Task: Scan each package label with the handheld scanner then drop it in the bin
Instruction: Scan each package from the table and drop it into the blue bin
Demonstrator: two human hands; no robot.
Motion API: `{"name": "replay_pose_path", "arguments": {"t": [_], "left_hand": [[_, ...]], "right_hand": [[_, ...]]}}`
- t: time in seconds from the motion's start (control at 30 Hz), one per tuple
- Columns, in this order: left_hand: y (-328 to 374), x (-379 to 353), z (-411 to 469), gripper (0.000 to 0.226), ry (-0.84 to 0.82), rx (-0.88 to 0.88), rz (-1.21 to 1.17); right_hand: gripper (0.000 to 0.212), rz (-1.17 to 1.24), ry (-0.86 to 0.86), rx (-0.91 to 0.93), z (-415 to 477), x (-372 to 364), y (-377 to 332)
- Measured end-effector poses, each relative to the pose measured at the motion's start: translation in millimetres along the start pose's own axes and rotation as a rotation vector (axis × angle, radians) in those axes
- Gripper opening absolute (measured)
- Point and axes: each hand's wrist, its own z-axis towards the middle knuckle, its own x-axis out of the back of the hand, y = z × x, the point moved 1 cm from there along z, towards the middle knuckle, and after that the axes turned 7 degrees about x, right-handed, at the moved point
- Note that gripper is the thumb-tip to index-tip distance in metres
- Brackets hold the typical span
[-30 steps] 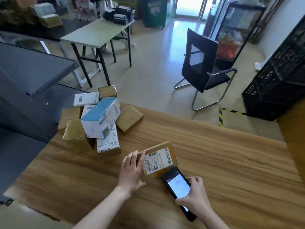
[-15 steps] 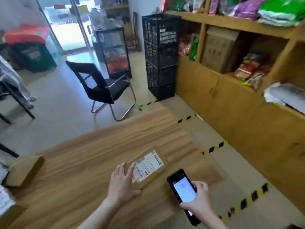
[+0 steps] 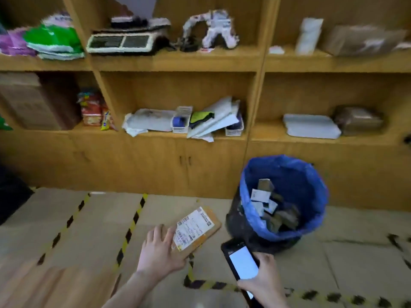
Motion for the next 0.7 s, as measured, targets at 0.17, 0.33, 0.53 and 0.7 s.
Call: {"name": "replay_pose_path", "arguments": {"t": [0.17,0.33,0.53,0.7], "left_hand": [[111,-15,64,0.114,-0.081,-0.203,0.01],[191,-32,133,0.113,-0.117,-0.304,-0.005],[272,-43,221,0.112,-0.178,-0.287,-0.041],[336,-68,267,0.112,-0.26,-0.279,-0.021]], "right_hand": [[0.067,0.121,0.134,-0.191,26,60,52],[0.059,0.119,0.137,-0.286,95,104,80],[0.082,0.046,0.137,-0.397,185,154,113],[0.043,0.1,0.174,-0.446,252,193,142]]}}
